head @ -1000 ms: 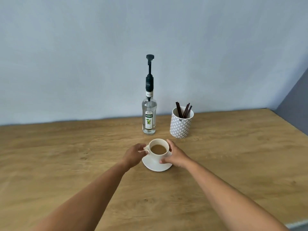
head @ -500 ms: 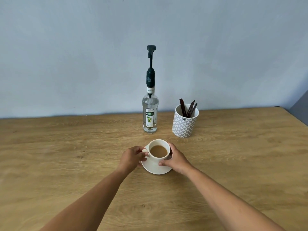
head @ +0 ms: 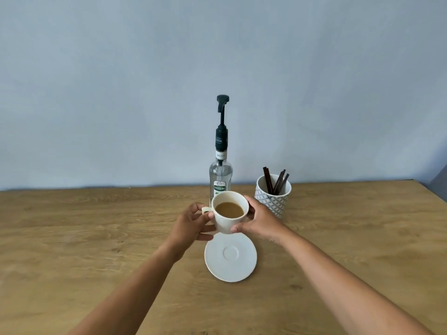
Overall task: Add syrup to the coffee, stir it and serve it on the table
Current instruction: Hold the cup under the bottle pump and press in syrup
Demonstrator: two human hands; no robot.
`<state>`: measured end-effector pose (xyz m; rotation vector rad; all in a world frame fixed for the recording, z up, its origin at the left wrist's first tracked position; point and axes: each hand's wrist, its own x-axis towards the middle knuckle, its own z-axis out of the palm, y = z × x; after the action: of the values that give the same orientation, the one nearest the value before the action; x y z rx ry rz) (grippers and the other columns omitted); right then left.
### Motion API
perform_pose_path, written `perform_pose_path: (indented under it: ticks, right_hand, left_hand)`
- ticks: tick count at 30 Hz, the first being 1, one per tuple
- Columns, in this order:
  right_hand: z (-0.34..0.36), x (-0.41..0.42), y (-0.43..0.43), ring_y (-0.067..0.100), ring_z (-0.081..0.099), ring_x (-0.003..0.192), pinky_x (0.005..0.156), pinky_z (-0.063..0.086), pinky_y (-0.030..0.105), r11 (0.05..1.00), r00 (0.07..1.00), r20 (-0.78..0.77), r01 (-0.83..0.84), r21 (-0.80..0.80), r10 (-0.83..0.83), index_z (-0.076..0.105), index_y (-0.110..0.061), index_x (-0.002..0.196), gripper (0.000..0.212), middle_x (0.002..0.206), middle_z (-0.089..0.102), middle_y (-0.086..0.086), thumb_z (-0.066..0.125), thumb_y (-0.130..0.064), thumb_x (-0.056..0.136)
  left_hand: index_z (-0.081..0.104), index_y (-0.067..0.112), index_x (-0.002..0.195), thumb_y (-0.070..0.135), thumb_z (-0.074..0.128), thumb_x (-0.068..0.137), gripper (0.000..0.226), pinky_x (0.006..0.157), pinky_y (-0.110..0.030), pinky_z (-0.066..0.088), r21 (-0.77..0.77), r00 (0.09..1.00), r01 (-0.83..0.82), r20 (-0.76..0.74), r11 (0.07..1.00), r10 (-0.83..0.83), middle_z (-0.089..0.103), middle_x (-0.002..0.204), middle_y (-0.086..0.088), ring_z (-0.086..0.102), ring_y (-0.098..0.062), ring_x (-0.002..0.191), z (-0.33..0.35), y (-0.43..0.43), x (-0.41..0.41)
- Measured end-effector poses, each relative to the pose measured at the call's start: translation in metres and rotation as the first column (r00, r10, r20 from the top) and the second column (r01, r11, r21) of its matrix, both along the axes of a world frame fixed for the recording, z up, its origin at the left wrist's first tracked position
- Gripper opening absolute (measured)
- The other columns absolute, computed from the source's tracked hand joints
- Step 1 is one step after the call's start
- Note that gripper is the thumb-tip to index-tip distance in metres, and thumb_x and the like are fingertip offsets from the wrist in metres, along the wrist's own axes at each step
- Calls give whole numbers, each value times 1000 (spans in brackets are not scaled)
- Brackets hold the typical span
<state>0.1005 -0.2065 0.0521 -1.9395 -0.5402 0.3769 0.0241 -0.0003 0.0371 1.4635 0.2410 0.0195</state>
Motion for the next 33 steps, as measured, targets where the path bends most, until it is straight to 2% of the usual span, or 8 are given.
perform_pose_path:
  ticks: [4,7,12,19,23,26,30,33]
  right_hand:
    - [39,11,2,7,62,111,103,47,40,999,999,43,-32,35,31,52,-33,125,84,117,69,-6,90,-29,50]
    - [69,21,3,6,63,111,101,48,36,996,995,60,-78,40,76,54,-34,123,77,115,70,-6,90,-21,57]
    - [106,35,8,4,64,108,92,51,24,991,985,111,-135,24,131,54,-29,126,75,114,70,-8,90,-19,61]
    - [133,55,20,6,64,108,94,51,26,986,979,136,-161,39,155,55,-29,125,74,115,71,-5,90,-16,61]
    - [149,67,21,6,64,109,94,51,26,980,968,160,-197,-4,195,52,-27,132,82,117,70,-6,91,-25,60]
    - [171,77,17,5,65,106,94,50,27,985,969,174,-174,-22,175,46,-27,139,91,120,67,-6,86,-45,60]
    - [213,94,22,5,67,95,77,45,18,998,958,286,-16,56,-1,62,-28,122,63,108,71,-8,70,-64,70]
    - [240,110,39,14,66,101,78,49,27,995,927,365,63,72,-86,67,-29,102,40,106,70,-5,56,-64,83]
  left_hand:
    - [59,14,98,21,65,96,9,70,-42,64,-65,999,2,43,998,1,78,103,-10,77,-34,90,41,1,1]
    - [62,8,102,30,63,95,23,72,-43,64,-106,999,9,49,994,-4,76,109,-17,75,-41,95,70,3,2]
    - [64,11,92,38,65,91,27,66,-38,65,-136,998,1,64,991,8,77,102,-17,73,-45,96,104,8,9]
    - [67,13,87,36,70,90,23,60,-34,62,-154,993,-60,90,986,75,77,94,-14,76,-40,84,131,17,27]
    - [67,15,87,38,71,89,23,62,-35,64,-154,992,-73,94,985,88,78,96,-16,76,-41,85,142,21,36]
    - [68,15,90,39,72,87,25,63,-35,64,-159,991,-84,89,984,99,78,94,-15,76,-41,86,147,25,42]
    - [66,13,93,38,72,88,26,64,-35,64,-179,989,-96,94,979,114,78,92,-14,77,-40,83,152,27,48]
    - [66,12,96,37,72,88,27,65,-36,65,-187,987,-107,99,977,127,78,92,-14,77,-40,84,154,28,51]
